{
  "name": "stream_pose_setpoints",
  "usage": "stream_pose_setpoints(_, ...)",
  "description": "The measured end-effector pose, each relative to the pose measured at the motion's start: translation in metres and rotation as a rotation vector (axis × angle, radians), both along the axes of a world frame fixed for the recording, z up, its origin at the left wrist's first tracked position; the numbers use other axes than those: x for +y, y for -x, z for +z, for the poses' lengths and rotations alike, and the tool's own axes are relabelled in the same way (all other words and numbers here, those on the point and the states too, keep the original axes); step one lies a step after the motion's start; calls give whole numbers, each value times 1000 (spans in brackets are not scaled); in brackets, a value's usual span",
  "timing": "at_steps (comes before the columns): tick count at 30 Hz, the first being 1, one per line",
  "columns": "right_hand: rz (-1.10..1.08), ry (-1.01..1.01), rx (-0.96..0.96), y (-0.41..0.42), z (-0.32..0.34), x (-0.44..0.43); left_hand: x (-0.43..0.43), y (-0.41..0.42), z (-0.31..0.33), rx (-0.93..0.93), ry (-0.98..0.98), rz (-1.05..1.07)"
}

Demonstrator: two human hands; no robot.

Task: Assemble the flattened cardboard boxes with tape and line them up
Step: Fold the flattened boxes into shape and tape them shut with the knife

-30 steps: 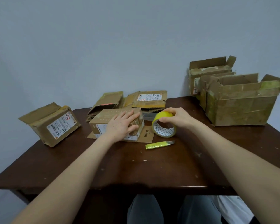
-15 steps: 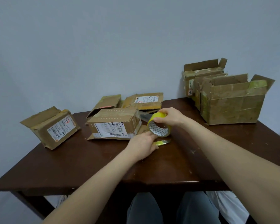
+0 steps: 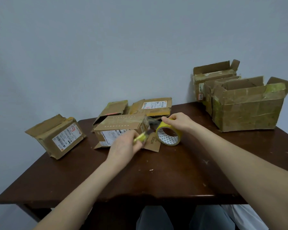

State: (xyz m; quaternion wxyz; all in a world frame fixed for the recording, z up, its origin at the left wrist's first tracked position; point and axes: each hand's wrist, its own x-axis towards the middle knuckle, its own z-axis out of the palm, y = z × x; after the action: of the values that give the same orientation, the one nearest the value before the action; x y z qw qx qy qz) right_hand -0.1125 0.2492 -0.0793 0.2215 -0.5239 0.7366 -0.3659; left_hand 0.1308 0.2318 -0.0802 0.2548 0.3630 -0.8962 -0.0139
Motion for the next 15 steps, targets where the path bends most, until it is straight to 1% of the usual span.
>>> stream_pose_setpoints(3, -68, 11, 45, -9, 6, -6, -11, 11, 28, 192, -3, 92)
stream_pose_setpoints(6, -36, -48, 80, -19, 12, -11, -24, 40, 41, 229, 26, 162)
stream_pose_setpoints(9, 8, -120, 92, -26, 17, -15, -37, 64, 37, 213, -125, 200)
stream_pose_setpoints(12, 12, -157, 115, -27, 21, -15, -43, 62, 18, 289, -286, 220)
stream_pose_setpoints(15, -14, -163, 189, -25, 23, -11, -42, 53, 5, 356, -304, 219)
